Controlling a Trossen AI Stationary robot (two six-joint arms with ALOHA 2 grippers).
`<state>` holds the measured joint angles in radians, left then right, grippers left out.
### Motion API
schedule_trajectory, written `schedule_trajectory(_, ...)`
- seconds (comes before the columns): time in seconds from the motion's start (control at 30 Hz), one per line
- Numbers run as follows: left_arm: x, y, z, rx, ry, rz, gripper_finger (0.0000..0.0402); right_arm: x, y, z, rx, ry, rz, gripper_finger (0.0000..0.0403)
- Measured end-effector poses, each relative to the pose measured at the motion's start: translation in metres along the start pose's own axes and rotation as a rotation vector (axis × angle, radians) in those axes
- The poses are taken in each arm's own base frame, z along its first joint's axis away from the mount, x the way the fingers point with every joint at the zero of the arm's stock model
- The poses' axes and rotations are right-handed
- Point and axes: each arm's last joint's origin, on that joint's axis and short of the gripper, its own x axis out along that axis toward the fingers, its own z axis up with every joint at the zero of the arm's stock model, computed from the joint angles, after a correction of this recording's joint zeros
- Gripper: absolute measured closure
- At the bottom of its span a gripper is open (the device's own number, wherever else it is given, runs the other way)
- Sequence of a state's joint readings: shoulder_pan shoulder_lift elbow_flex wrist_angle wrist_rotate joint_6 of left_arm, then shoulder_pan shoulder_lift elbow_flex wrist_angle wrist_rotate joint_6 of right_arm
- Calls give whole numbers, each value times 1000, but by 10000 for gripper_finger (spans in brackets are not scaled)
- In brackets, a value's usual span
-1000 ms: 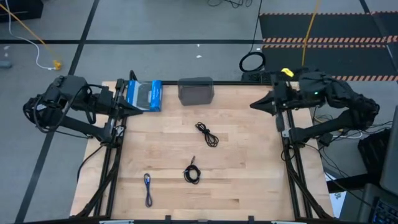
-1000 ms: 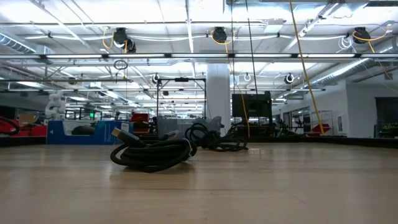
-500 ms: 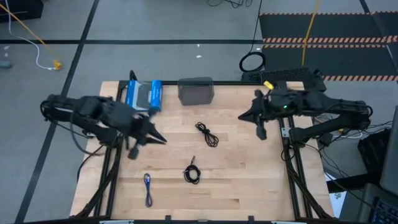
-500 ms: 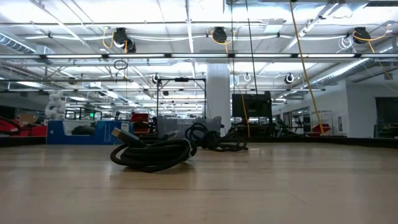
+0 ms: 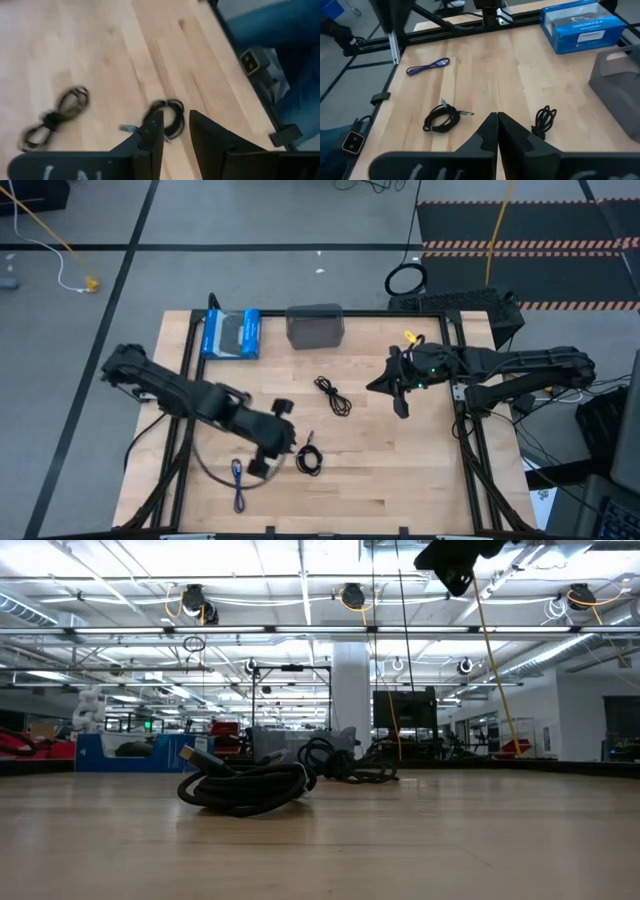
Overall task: Pick and place USB-C Cables
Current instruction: Put the bottom black charger cable into the black bin
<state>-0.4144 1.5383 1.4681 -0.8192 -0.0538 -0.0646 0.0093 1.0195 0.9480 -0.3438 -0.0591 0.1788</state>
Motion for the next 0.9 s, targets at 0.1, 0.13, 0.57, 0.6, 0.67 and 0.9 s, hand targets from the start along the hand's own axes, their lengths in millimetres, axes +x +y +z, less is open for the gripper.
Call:
schedule_trajectory(0.1,30,-4,-2,-53,78,3,281,4,1,-6,-11,-2,9,403)
schedule_trajectory(0.13,38,-5,-3,-70,101,6,274,5,2,-7,-15,-4,13,403)
schedule_trajectory(0.57,125,-8,-22,-323,283,113,190,8,3,-10,-73,-24,21,403)
schedule_trajectory(0.6,130,-7,-23,-342,282,138,183,8,3,-10,-74,-24,21,403)
schedule_trajectory(0.67,137,-6,-26,-365,290,185,167,8,3,-10,-74,-24,21,403)
schedule_trajectory(0.9,153,3,-31,-469,307,247,112,8,3,-11,-74,-24,23,403)
